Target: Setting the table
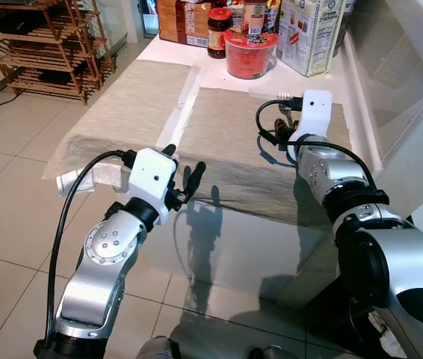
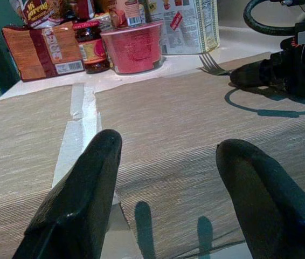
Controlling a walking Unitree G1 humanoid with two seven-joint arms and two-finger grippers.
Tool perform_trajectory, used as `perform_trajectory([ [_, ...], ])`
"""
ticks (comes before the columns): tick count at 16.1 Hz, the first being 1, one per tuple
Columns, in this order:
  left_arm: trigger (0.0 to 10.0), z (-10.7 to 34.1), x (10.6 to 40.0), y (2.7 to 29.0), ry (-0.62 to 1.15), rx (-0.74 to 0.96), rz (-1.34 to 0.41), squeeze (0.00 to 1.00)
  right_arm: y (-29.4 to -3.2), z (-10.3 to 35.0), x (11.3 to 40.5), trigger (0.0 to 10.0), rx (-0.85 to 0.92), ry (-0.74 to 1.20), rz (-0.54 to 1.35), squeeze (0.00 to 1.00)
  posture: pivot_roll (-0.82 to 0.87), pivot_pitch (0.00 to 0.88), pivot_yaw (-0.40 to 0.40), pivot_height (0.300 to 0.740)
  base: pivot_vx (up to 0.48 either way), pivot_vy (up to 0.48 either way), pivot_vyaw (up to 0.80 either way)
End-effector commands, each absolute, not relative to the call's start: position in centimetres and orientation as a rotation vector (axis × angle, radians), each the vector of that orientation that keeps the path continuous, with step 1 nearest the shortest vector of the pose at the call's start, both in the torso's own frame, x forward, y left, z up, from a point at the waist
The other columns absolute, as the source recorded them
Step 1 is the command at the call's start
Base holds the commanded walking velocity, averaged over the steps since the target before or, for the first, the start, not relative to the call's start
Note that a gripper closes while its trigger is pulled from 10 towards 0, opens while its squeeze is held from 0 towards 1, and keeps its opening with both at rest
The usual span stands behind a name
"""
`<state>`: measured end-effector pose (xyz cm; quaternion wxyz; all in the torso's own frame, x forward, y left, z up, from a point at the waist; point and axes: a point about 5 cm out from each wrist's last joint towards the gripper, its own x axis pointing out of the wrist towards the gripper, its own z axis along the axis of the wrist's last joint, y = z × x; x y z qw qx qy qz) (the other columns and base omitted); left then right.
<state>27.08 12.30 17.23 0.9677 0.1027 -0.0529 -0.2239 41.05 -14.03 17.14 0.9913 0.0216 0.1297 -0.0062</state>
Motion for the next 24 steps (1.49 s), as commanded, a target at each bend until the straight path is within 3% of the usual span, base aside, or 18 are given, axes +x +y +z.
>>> perform_trajectory([
  [1, 10.0, 17.7, 27.0, 12.2, -0.117, 0.223, -0.457, 0.00, -14.0, 14.1, 40.0, 0.0, 0.071, 0.375, -0.009, 0.00, 0.12, 0.113, 0.010, 0.740, 0.000, 0.000, 0.00],
  [12, 10.0, 17.8, 27.1, 12.0, -0.108, 0.229, -0.474, 0.00, -14.0, 13.8, 39.9, 0.0, 0.094, 0.347, -0.016, 0.00, 0.11, 0.125, 0.024, 0.740, 0.000, 0.000, 0.00],
  [19, 10.0, 17.8, 27.4, 12.0, -0.112, 0.228, -0.468, 0.00, -13.2, 20.9, 40.7, 0.0, -0.125, -0.134, -0.025, 0.00, 0.10, 0.125, 0.030, 0.740, 0.000, 0.000, 0.00],
  [23, 10.0, 17.8, 27.4, 11.8, -0.114, 0.224, -0.469, 0.00, -12.8, 21.9, 40.5, 0.0, -0.152, -0.211, -0.017, 0.00, 0.10, 0.118, 0.029, 0.740, 0.000, 0.000, 0.00],
  [24, 10.0, 17.8, 27.5, 11.8, -0.115, 0.224, -0.470, 0.00, -12.9, 21.8, 40.6, 8.0, -0.146, -0.194, -0.024, 1.00, 0.10, 0.116, 0.028, 0.740, 0.000, 0.000, 0.00],
])
